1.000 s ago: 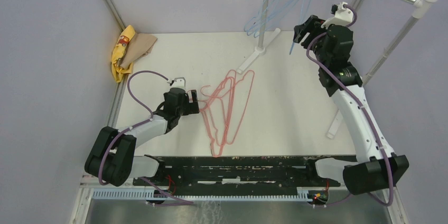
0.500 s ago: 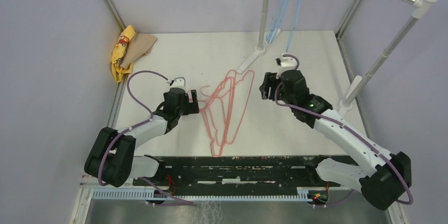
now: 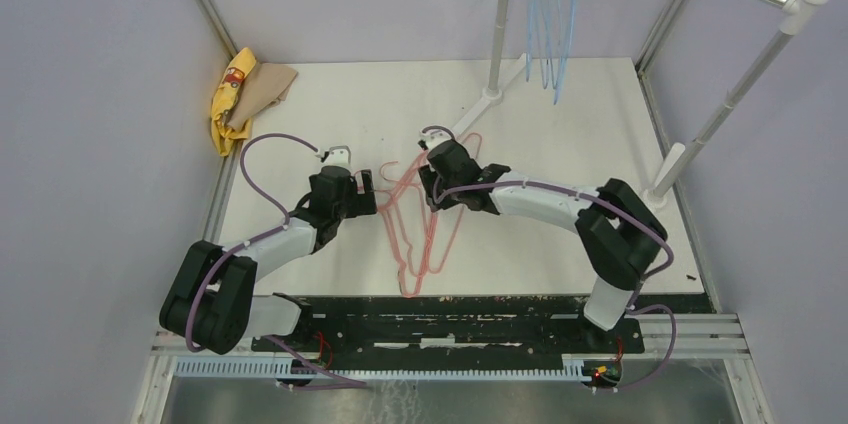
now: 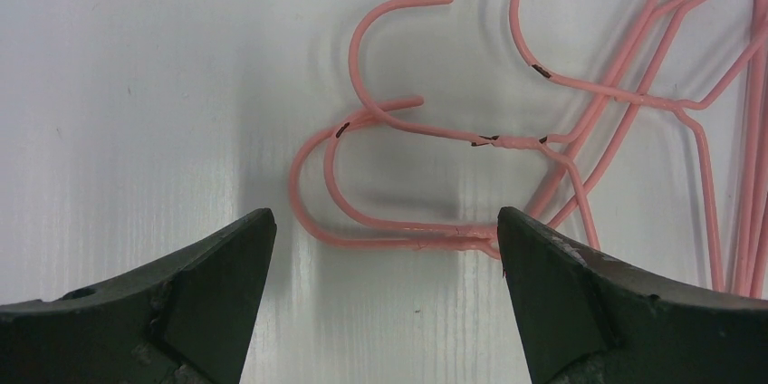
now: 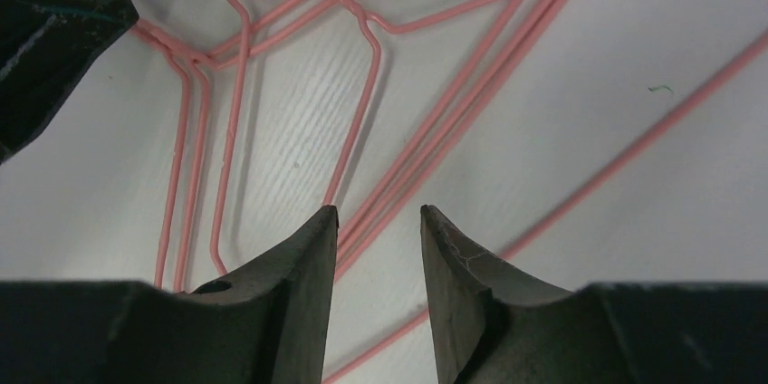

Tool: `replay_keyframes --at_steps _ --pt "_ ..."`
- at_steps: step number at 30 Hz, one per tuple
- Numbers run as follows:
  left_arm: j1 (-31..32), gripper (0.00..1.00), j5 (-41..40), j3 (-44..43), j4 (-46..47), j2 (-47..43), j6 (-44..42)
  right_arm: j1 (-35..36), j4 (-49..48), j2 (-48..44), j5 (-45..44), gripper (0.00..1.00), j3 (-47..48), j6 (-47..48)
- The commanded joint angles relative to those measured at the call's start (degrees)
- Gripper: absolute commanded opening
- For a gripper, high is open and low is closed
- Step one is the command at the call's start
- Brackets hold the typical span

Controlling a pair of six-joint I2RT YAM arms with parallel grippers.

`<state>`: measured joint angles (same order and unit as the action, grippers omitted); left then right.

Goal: Organize the hangers

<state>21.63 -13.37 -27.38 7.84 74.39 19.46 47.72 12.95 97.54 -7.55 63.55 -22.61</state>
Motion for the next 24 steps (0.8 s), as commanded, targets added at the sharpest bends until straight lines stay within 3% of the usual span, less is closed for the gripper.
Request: replay_keyframes --at_steps 1,10,24 --pt "0.14 0.99 -0.83 -0.09 1.68 -2.05 2.29 0.61 -3.27 6.24 2.53 0.47 7.64 0.83" --pt "0.15 0.99 -1.27 -0.08 1.22 -3.44 1.98 0.79 -3.1 15.05 4.43 0.44 13.69 0.17" --pt "0.09 0.99 -1.59 0.35 1.22 -4.66 2.07 1.19 -3.53 17.54 1.12 0.37 10.72 -0.81"
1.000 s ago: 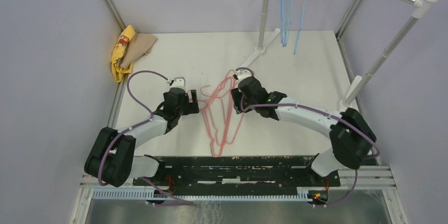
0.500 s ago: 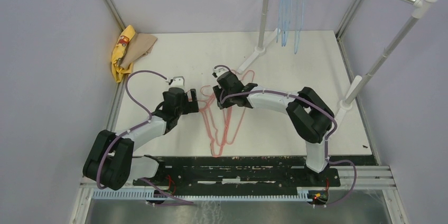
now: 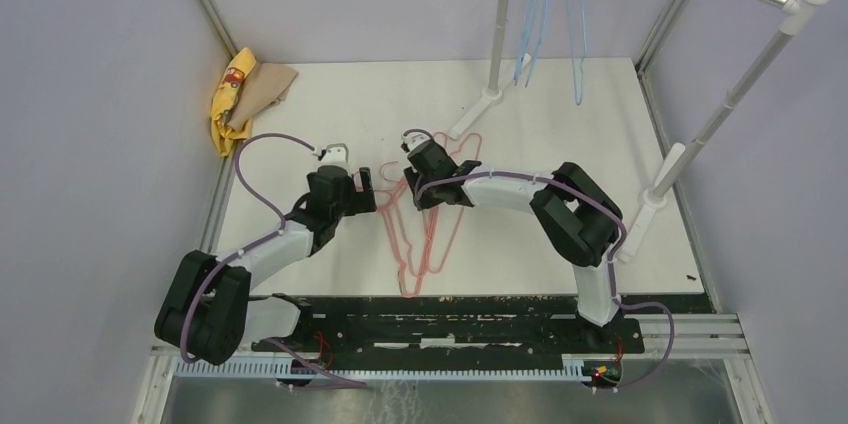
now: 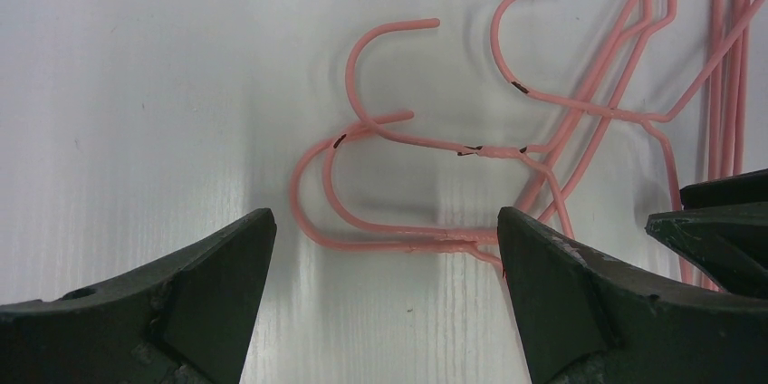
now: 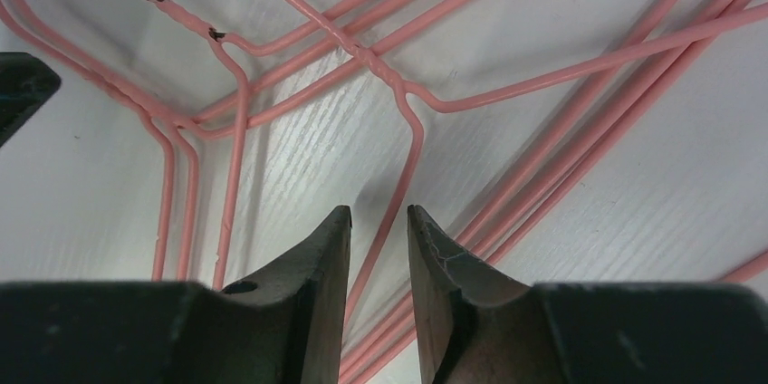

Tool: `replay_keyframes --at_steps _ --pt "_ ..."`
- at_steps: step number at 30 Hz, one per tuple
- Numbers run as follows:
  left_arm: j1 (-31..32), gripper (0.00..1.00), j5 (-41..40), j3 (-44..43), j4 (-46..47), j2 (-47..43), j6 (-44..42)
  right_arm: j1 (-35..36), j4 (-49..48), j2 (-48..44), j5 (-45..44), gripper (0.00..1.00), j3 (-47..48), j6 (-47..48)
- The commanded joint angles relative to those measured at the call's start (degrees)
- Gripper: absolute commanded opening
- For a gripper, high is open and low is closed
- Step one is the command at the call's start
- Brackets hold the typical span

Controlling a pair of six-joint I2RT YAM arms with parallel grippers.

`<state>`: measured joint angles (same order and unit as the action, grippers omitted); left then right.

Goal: Organize the hangers

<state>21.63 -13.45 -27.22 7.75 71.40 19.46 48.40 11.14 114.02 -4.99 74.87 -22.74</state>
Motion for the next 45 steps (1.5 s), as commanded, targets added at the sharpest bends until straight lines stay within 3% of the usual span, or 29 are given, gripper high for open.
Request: replay_keyframes --at_steps 1,9,18,27,35,41,45 --pt "0.13 0.99 -1.61 0.25 1.3 -1.76 2.07 0.59 -1.92 1.05 -2.21 0.37 -0.98 -0.69" --pt "0.1 0.99 -2.13 0.67 1.13 -2.83 2.15 0.86 -2.04 0.66 -6.19 0.34 -3.46 -0.88" --pt "0.13 0.99 -2.15 0.73 1.39 -2.44 2.33 0.8 -6.96 -7.33 -4.63 0.01 -9.29 -1.76" --pt "0.11 0.99 -2.64 1.21 1.48 -3.53 2.51 0.86 -7.56 -26.98 -10.57 0.01 -20.07 -3.6" --pt "0.07 0.99 -1.94 1.13 1.48 -3.46 2.77 -0.01 -0.2 -49.3 -21.9 0.01 -28.41 -2.8" --pt "0.05 0.99 -1.69 1.24 1.81 -3.09 2.86 -5.51 6.76 -62.42 -22.65 0.01 -28.88 -2.93" --pt "0.12 0.99 -1.54 1.09 2.09 -2.23 2.94 -8.78 11.51 -66.11 -21.92 0.01 -25.09 -2.06"
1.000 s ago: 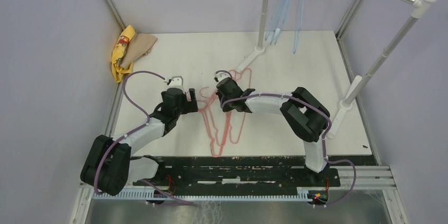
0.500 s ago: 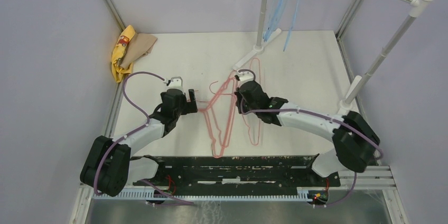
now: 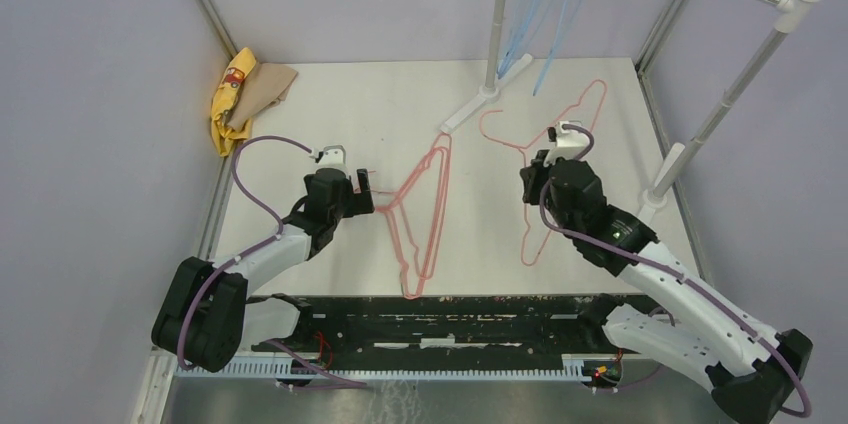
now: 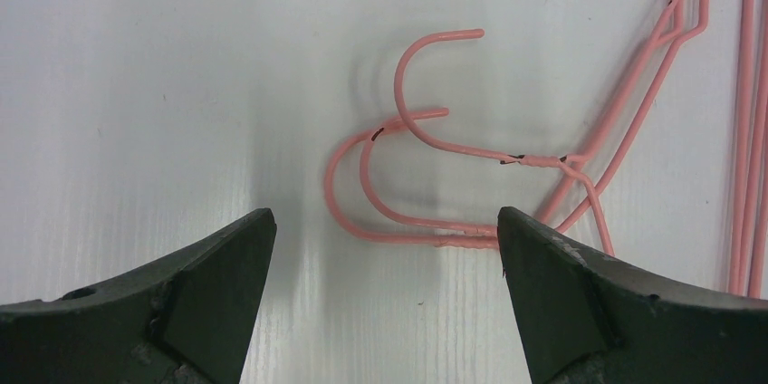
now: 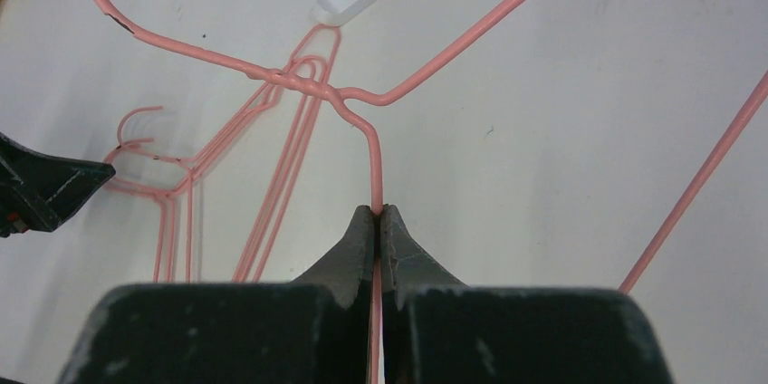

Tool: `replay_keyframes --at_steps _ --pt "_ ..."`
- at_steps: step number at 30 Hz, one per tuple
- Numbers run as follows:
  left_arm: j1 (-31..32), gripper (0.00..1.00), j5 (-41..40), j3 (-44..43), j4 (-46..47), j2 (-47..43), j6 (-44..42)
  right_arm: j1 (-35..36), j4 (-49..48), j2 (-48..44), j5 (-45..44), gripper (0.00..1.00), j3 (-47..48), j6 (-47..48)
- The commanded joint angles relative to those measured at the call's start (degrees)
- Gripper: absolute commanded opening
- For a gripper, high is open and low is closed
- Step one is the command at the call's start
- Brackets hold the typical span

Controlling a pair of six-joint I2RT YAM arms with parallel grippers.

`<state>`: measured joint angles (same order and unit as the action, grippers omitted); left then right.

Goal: Organize the hangers

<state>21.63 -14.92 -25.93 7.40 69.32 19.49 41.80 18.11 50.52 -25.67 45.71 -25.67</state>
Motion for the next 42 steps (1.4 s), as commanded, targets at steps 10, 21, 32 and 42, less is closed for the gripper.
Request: replay_keyframes --at_steps 10,21,32,42 --pt "0.06 0.99 -0.34 -0.2 2.77 0.34 2.69 -14.77 3.3 -1.94 13.12 0.01 12.69 -1.23" --pt "0.03 0.99 -0.5 0.09 2.39 -1.28 2.57 -22.75 -3.47 6.45 23.55 0.01 27.92 -3.25" --pt "0.12 0.99 -0.38 0.42 2.45 -1.8 2.51 -35.52 -16.25 17.92 33.71 0.01 35.01 -15.47" --pt "0.08 0.99 -0.94 0.06 2.27 -1.49 2.22 -40.6 -24.43 24.3 38.14 0.01 39.32 -21.95"
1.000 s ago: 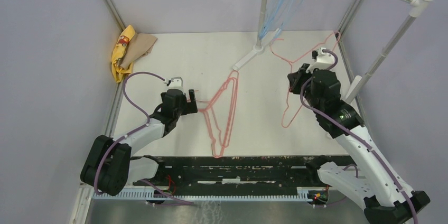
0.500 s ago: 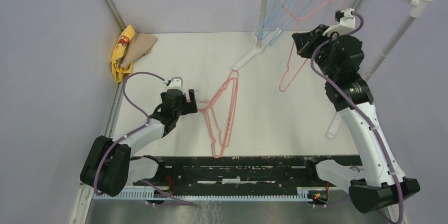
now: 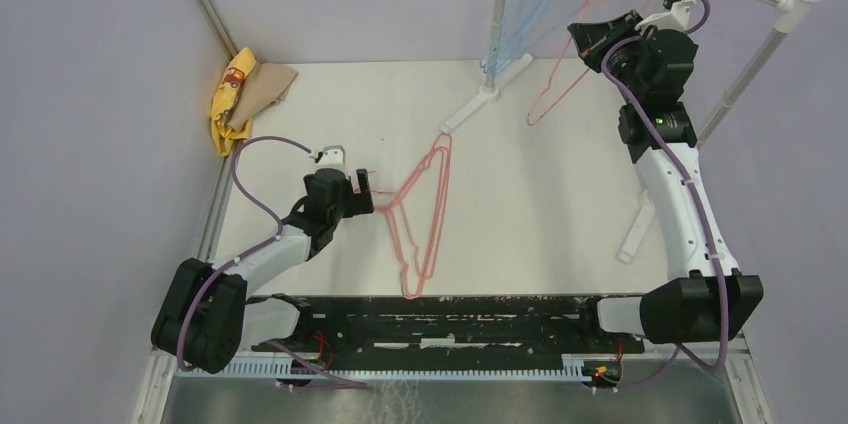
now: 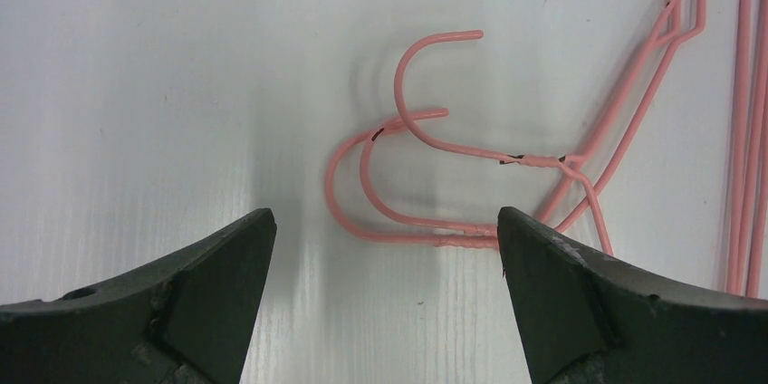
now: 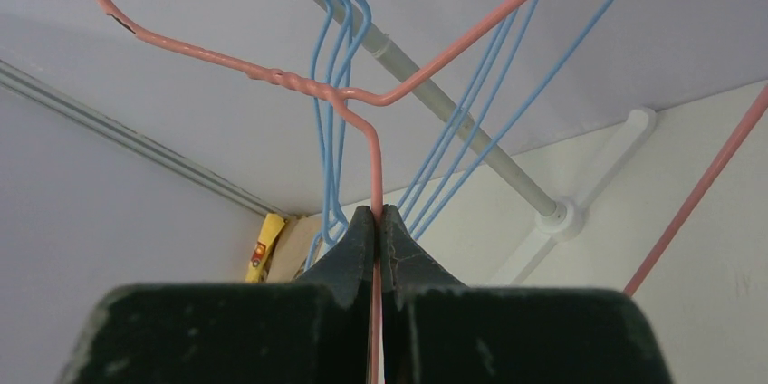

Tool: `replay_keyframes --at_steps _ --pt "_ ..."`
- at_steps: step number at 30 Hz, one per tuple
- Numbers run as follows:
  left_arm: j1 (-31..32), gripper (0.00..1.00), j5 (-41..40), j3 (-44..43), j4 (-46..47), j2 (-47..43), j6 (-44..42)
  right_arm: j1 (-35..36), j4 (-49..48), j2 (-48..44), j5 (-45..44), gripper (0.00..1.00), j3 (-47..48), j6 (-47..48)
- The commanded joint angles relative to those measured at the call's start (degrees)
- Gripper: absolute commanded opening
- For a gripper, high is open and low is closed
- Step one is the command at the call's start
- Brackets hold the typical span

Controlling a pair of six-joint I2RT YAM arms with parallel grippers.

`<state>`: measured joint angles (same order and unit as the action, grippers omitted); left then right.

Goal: Organize the hangers

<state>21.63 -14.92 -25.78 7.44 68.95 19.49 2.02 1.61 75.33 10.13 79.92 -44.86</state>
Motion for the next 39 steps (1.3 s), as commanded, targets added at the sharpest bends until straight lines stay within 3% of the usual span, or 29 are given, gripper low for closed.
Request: replay_keyframes --at_steps 1,23,31,35,39 --pt "0.05 0.99 -0.91 -0.18 2.23 -0.99 2.15 -1.1 -8.13 -0.15 2.43 0.01 5.42 -2.86" --pt "0.08 0.99 -0.3 -1.44 2.67 2.32 2.13 -7.46 -12.81 12.33 2.61 0.01 11.88 -8.42" --pt "0.04 0.99 -0.22 -1.34 2.82 2.45 2.25 -7.45 -12.25 13.21 4.17 0.01 9.24 -7.62" --pt "0.1 0.99 -0.13 -1.2 2.84 2.48 2.31 -7.42 -10.47 11.79 4.36 0.15 6.76 -6.62" --pt "0.08 0.99 -0.18 -1.1 2.93 2.53 2.4 -7.33 -8.25 9.11 3.4 0.38 4.12 -5.12"
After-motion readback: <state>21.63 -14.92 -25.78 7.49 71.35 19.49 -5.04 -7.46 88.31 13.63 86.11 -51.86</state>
